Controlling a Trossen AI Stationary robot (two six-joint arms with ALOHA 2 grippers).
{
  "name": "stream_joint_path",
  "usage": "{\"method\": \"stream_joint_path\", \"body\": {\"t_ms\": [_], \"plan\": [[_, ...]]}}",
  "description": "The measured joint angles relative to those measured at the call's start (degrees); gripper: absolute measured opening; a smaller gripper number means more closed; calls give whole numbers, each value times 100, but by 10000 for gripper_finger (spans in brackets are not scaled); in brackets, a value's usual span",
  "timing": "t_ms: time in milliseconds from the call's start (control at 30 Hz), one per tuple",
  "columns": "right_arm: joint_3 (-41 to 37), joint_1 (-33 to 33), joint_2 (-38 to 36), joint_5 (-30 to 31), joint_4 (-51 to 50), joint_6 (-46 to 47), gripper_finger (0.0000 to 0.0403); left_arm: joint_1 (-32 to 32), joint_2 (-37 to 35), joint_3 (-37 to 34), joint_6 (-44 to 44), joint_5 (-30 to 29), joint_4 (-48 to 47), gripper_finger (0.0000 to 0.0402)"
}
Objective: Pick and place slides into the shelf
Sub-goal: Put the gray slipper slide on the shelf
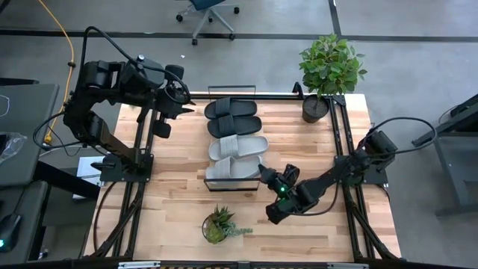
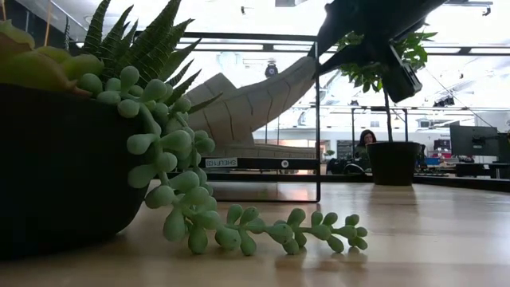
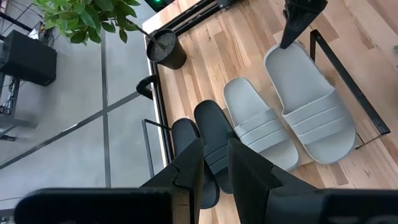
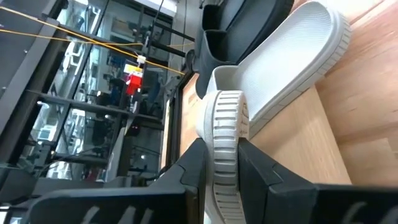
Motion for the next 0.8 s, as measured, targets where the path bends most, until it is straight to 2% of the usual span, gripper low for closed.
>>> {"method": "stream_joint_path", "body": {"t_ms": [633,800], "plan": [[4,-74,62,-434,-385,234,43,0,0,0,-24,0,0,62],[6,-76,119,-402,-401,248,43,0,0,0,-41,200,1,62]]}}
